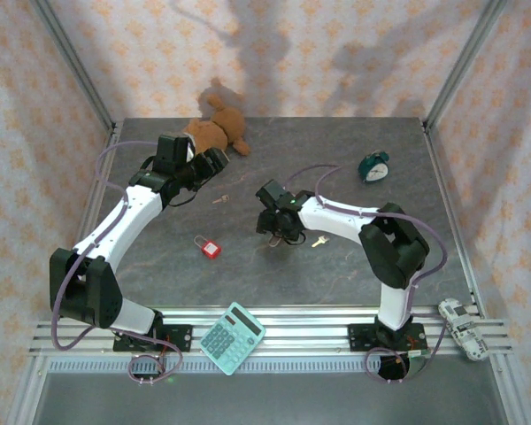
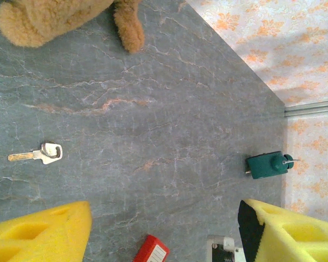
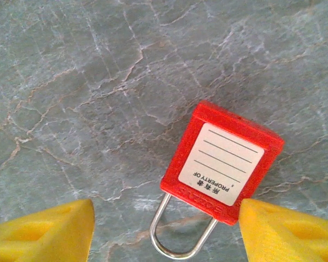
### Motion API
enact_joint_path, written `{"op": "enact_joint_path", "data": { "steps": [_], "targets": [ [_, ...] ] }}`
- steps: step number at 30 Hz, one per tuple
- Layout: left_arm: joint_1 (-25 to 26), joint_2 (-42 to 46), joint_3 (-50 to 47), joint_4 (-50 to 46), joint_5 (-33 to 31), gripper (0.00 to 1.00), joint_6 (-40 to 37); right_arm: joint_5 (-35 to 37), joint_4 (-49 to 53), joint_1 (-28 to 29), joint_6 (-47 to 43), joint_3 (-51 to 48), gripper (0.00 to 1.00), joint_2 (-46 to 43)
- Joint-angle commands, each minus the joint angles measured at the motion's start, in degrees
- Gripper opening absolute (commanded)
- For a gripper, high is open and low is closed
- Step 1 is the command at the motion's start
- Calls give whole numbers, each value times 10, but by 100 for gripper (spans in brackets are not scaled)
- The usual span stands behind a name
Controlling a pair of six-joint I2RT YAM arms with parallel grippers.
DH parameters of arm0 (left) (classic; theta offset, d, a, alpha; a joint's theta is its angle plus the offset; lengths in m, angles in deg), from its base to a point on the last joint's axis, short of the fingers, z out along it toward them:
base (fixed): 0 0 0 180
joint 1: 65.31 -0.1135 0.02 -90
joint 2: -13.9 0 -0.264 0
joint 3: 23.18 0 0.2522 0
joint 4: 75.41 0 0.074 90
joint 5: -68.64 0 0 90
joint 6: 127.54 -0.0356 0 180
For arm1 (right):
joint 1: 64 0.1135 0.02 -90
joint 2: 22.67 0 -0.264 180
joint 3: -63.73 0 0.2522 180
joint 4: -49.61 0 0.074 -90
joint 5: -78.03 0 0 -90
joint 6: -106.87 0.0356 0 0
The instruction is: Unlock with the key
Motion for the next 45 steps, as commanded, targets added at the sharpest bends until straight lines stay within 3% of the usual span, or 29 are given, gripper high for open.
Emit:
{"op": "enact_joint_path", "data": {
  "steps": [1,6,8,10,14,19,28,45],
  "targets": [
    [1,6,1,-7,5,72,7,9,19,0,3,14,70,-28],
    [3,12,-2,-4,4,72,8,148,65,-9,-81,-17,68,-123],
    [7,14,-3,-2,5,72,9,214,87,-25,-120,-36,63,-149],
    [15,14,-4,2,12,72,7,241,125,-59,-152,-48,51,-158],
    [39,7,0,3,23,72,2,168,103,-120,-205,-113,38,-192],
    [75,-15,14,7,55,72,-22,104,72,-134,-227,-152,21,-188],
    [112,-40,33,-20,60,72,-50,75,49,-154,-248,-163,23,-147],
    [119,-52,38,-29,57,72,-57,74,52,-157,-247,-182,19,-129]
  ]
}}
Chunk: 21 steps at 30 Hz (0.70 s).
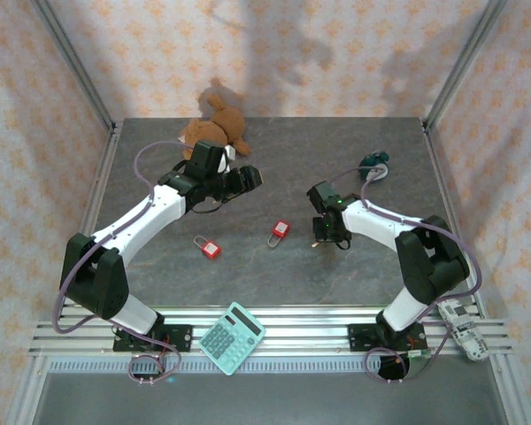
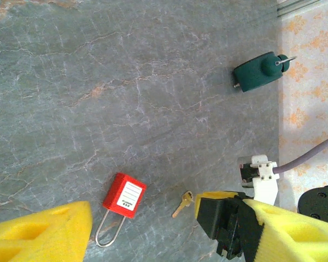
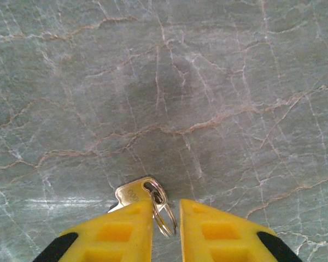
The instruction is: Unlock with the key
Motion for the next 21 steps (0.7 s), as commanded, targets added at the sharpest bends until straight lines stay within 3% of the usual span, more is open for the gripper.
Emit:
{"op": "enact_joint_path", "data": {
  "steps": [1,14,21],
  "targets": [
    [6,-4,18,-12,0,72,-17,2,2,-3,-6,-12,19,2],
    [8,-6,19,-13,-3,71,-17,-1,-21,-3,7,-34,10,-31],
    [10,-11,20,-14,-2,71,-17,10,-13,-3,10,-28,12,-52]
  ]
}}
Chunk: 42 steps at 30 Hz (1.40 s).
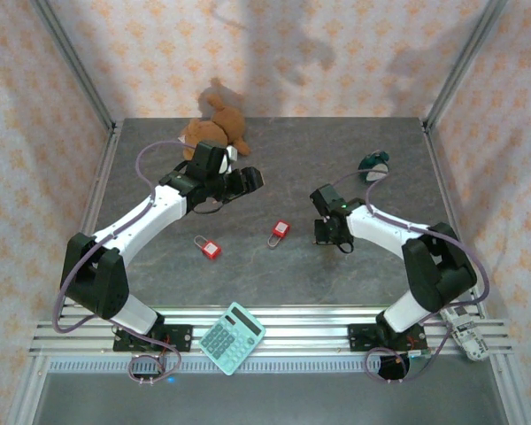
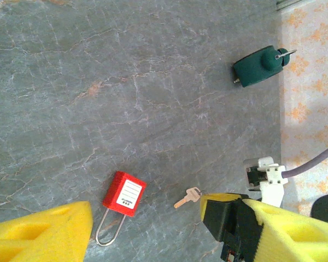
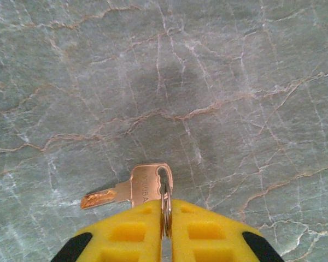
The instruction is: Unlock with the key
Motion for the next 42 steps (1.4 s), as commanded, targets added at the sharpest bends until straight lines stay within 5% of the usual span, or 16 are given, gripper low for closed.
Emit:
{"op": "enact_joint_path", "data": {
  "steps": [1,10,15,20,36,40,42],
  "targets": [
    [3,-11,20,-14,-1,71,-8,22,2,-3,8,2,12,-14],
    [7,-12,22,-19,-2,71,-12,29,9,-3,10,13,11,6],
    [9,-14,24,-20,0,71,-12,33,8,-3,15,0,23,-8],
    [9,-16,25,-21,-1,71,-13,36,7,-3,15,-1,24,6],
    [12,-19,25,-26,-7,71,-19,40,12,-3,17,10,5,-6],
    [20,-14,28,-23,-11,52,-35,23,23,-2,17,25,4,-40],
    [36,2,28,-24,-37,51,-60,17,37,0,17,40,3,-55]
  ]
}}
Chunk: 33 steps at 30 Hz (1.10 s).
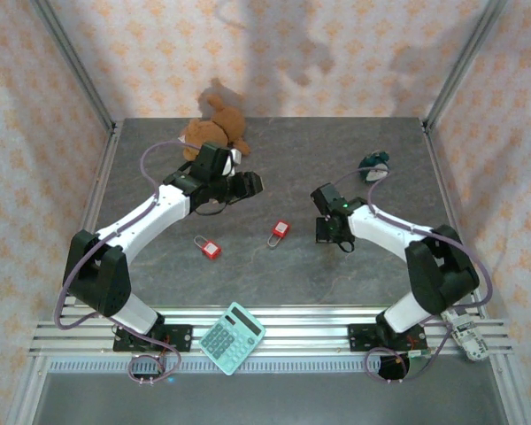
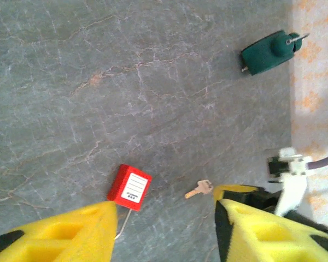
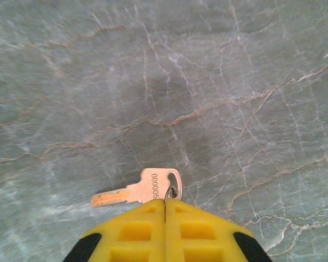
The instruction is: Unlock with the key
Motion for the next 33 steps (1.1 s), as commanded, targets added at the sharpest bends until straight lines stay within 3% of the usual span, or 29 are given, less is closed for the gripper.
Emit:
{"op": "enact_joint_path", "data": {
  "steps": [1,6,9,12,16,20,25,28,30,33],
  "targets": [
    [31,25,20,-10,-47,52,-50,-4,31,3,3,41,3,-45],
    [123,120,-48,62,-240,67,-126,-15,66,24,4,99,3,-89],
    [205,187,-138,188,-351,73,-220,-15,87,38,3,138,3,-110],
    [285,230,-240,329,-415,82,-347,-18,97,50,2,168,3,-125],
    [340,223,-343,452,-420,91,-458,-39,107,61,9,193,3,-139],
    [382,184,-382,531,-414,96,-558,-63,100,68,15,190,3,-159],
    [383,136,-407,657,-389,94,-588,-99,83,74,40,162,3,-197],
    [383,85,-385,660,-403,94,-614,-123,68,76,60,143,2,-225],
    [382,57,-388,709,-412,93,-614,-133,62,77,73,132,2,-239],
    [368,33,-396,771,-377,92,-593,-158,44,77,90,111,2,-263]
  ]
}}
